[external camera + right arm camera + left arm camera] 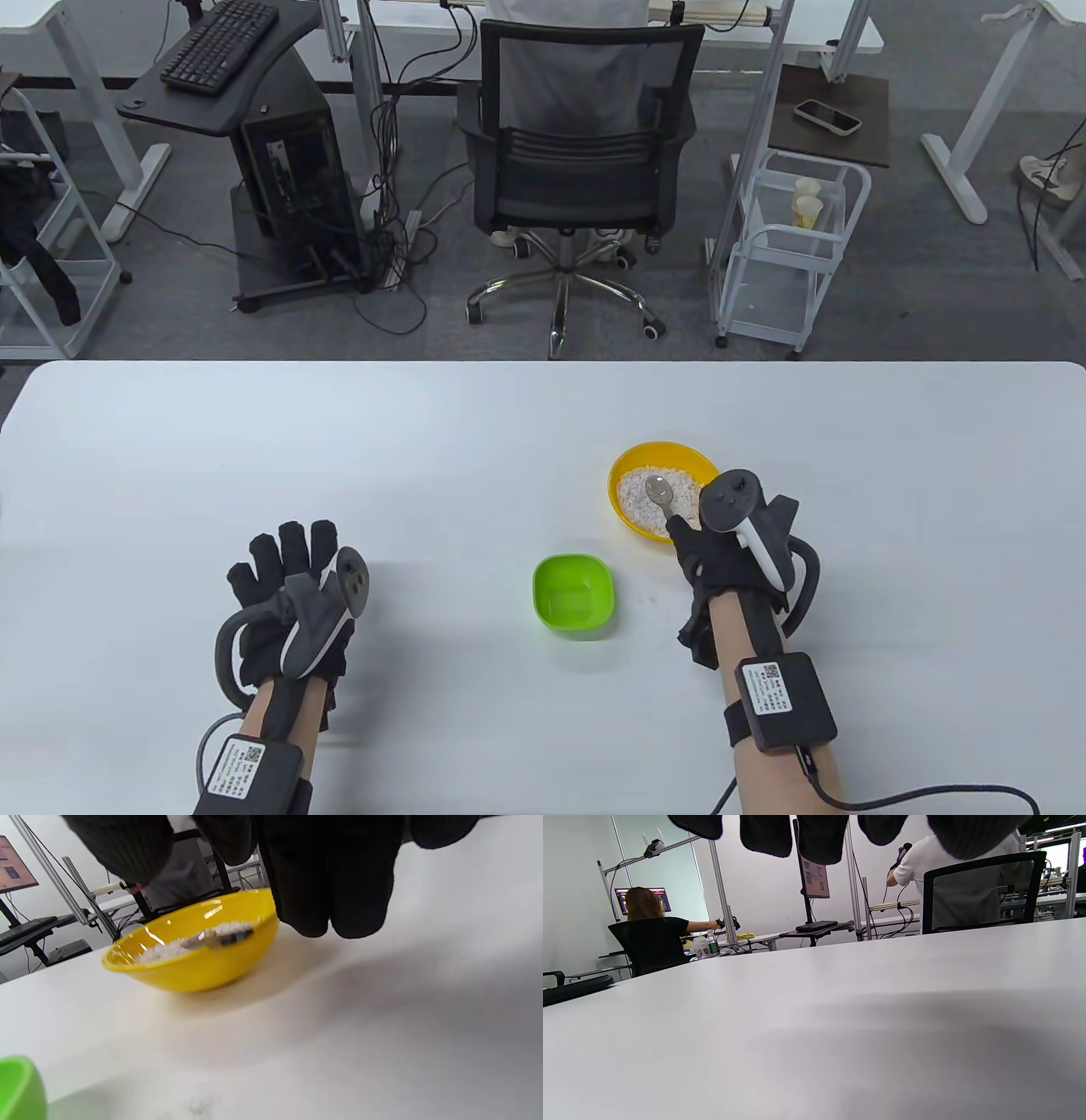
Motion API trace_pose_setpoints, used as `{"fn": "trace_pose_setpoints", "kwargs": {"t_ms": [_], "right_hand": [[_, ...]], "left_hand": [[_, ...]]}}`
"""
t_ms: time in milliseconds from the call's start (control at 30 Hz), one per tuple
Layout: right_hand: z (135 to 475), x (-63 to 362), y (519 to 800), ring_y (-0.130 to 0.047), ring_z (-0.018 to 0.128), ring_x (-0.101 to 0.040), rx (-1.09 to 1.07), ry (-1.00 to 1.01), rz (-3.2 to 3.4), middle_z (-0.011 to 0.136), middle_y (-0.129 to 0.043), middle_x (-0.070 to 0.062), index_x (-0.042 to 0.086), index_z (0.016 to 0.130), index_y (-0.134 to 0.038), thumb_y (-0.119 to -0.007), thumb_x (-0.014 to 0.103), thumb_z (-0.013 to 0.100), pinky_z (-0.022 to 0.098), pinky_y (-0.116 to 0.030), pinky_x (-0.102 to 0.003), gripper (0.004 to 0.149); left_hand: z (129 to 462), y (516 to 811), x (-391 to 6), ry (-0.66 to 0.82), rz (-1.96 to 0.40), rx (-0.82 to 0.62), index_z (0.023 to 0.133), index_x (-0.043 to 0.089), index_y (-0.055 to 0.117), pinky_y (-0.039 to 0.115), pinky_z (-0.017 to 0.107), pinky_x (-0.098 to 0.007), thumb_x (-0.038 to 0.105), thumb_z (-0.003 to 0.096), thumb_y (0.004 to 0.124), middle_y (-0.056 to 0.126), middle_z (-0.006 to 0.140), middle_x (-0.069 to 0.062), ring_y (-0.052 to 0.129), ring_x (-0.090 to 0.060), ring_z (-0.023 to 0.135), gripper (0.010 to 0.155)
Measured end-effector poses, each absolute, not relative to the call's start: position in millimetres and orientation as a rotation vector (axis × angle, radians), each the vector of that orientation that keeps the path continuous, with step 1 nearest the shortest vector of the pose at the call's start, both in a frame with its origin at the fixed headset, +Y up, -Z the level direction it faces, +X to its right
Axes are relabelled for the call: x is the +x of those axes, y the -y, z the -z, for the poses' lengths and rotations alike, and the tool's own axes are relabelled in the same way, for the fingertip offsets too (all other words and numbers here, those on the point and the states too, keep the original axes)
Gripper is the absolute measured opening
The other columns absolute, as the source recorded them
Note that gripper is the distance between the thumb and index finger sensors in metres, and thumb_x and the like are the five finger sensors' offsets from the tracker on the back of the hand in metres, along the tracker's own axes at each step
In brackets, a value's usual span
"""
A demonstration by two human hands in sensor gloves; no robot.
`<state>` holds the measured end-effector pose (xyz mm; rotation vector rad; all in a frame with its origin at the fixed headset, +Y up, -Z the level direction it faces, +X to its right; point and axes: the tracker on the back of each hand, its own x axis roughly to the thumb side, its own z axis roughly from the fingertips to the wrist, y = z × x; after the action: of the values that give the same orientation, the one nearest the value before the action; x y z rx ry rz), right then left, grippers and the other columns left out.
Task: Scoop rice into small dish
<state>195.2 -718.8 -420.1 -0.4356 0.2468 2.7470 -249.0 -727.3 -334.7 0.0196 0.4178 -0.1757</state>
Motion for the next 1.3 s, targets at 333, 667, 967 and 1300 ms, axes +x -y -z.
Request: {"fn": "trace_pose_setpoints", "kwargs": {"t_ms": [333,667,967,1300], "right_hand": [[417,189,740,-0.098,0.056,-0.042,-0.36,-0.157,-2.624,0.068,-0.103,-0.015,0.009,0.107,-0.06,-0.078,0.026,0.057,0.062,-0.061,-0.069,0.056],[405,215,712,-0.096,0.057,-0.039,-0.503,0.217,-2.787,0.067,-0.101,-0.011,0.013,0.103,-0.069,-0.075,0.022,0.057,0.065,-0.059,-0.069,0.048],[408,214,730,-0.097,0.053,-0.039,-0.409,0.092,-2.682,0.065,-0.101,-0.013,0.008,0.1,-0.073,-0.073,0.019,0.056,0.063,-0.062,-0.069,0.045],[406,233,752,-0.097,0.045,-0.04,-0.537,-0.015,-2.099,0.06,-0.101,-0.016,-0.002,0.097,-0.073,-0.07,0.015,0.055,0.057,-0.063,-0.071,0.045]], "left_hand": [[328,727,-255,-0.44,0.135,0.016,0.109,0.044,0.044,0.048,0.085,-0.057,0.06,0.0472,0.066,0.053,0.124,0.009,0.052,-0.026,0.117,0.068],[328,724,-257,-0.439,0.108,0.004,0.11,0.046,0.038,0.044,0.085,-0.059,0.062,0.0466,0.063,0.043,0.126,0.01,0.045,-0.026,0.119,0.07],[327,722,-255,-0.434,0.114,-0.018,0.109,0.046,0.034,0.042,0.085,-0.059,0.065,0.0459,0.062,0.04,0.126,0.011,0.041,-0.026,0.119,0.072],[326,722,-254,-0.434,0.12,-0.016,0.109,0.046,0.035,0.043,0.085,-0.059,0.064,0.0459,0.062,0.041,0.126,0.01,0.042,-0.026,0.119,0.072]]}}
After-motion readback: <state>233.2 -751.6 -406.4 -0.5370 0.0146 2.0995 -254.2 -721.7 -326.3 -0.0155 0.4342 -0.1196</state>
